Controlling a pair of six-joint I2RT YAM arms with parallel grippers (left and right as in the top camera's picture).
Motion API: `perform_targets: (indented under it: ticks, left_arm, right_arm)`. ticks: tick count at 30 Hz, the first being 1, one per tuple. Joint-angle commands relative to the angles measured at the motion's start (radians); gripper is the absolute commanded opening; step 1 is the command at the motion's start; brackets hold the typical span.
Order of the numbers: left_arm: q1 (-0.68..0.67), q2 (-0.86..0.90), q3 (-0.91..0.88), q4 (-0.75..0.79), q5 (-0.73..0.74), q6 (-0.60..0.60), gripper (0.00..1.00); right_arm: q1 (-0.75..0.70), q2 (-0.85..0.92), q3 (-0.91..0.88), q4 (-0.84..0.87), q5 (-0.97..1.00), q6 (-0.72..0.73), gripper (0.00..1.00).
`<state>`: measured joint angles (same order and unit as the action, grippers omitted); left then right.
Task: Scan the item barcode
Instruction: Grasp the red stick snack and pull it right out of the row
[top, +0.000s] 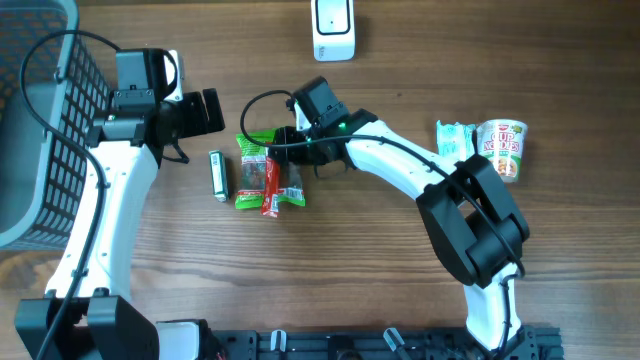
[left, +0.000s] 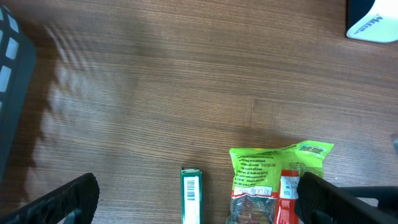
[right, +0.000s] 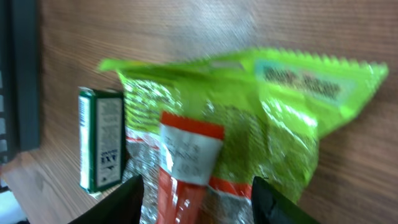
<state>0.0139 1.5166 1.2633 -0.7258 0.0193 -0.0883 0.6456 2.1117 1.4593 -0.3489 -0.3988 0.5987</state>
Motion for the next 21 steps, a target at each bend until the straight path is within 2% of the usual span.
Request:
perform_targets:
  ticks: [1, 21]
  left_arm:
    - [0.001, 0.002, 0.003, 0.003, -0.01, 0.002, 1.0]
    - [0.001, 0.002, 0.003, 0.002, -0.01, 0.001, 1.0]
  right_arm:
    - [0.008, 0.011, 0.003, 0.02, 0.017, 0.04, 0.5]
    - [0.032, 0.06, -0.015, 0.079, 0.009, 0.06, 0.44]
